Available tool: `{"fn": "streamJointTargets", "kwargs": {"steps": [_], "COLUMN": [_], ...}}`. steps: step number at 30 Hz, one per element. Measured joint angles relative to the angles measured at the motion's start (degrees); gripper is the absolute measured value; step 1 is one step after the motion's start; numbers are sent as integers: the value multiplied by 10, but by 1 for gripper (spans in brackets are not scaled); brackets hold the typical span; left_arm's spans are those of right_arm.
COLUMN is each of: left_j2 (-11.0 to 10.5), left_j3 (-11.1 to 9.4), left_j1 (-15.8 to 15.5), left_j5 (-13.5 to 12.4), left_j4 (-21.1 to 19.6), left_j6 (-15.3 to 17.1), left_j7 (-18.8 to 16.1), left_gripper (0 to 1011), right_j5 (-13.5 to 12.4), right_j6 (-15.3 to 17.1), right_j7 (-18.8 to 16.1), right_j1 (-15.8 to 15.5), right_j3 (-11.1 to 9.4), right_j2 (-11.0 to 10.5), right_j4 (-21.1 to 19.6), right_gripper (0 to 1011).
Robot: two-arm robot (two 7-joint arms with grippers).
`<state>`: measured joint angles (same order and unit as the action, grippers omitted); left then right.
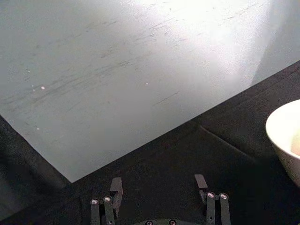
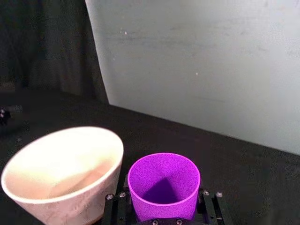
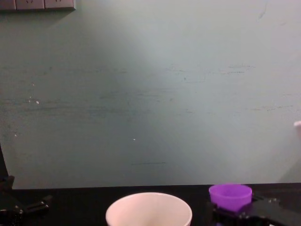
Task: Pick up the cup and pour the mung beans from the cup into the bowl.
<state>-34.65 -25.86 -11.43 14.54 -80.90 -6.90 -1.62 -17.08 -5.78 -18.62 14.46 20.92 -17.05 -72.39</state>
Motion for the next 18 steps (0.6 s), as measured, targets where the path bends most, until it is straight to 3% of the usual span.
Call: {"fn": "streamJointTargets", "kwargs": {"steps": [12,18], "left_j2": [0,0], "left_j3": [0,0], "left_j1": [0,0], "left_j5": [0,0], "left_j4": [0,0], "left_j6": [0,0], "left_j7": [0,0], "left_gripper": [1000,1000], "right_j5": [0,4], "right_j6": [14,24], "right_j7": [-4,-3], "right_j1": [-36,-43], "right_j3": [-37,-46], "right_j2": [-16,-15], "right_j4": [-111,-129], "right_gripper": [735,734]}}
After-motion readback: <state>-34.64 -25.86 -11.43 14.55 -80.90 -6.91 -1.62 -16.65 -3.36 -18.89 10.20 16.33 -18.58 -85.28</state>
